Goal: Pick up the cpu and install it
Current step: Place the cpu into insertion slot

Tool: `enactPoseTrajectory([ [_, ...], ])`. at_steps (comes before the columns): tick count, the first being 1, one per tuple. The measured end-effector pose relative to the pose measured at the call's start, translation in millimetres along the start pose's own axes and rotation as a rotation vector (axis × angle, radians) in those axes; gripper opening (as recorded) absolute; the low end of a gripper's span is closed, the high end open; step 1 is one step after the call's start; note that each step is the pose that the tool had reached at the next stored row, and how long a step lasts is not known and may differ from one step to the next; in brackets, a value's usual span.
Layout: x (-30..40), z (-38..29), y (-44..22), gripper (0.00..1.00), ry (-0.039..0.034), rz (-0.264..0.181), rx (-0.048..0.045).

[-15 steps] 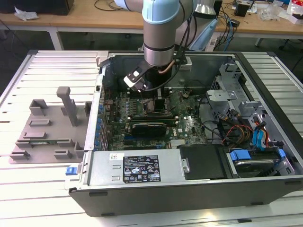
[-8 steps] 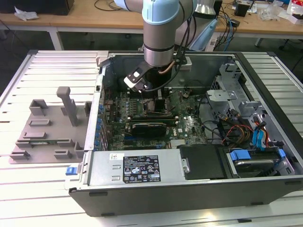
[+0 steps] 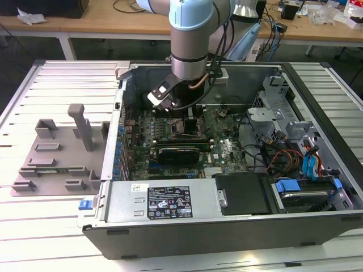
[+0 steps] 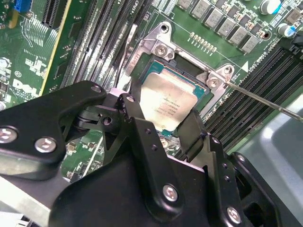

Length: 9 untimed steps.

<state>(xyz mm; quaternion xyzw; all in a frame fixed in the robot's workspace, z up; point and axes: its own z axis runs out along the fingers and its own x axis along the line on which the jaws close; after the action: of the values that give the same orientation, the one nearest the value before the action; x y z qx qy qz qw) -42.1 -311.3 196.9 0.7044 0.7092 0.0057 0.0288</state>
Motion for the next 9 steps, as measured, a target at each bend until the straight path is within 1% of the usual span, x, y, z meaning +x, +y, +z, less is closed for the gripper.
enactPoseTrajectory([
  [4, -0.6, 0.3, 0.0, 0.55, 0.0006, 0.002, -0.0004],
  [9, -1.3, 0.7, -0.1, 0.55, -0.0005, 0.005, 0.0002],
])
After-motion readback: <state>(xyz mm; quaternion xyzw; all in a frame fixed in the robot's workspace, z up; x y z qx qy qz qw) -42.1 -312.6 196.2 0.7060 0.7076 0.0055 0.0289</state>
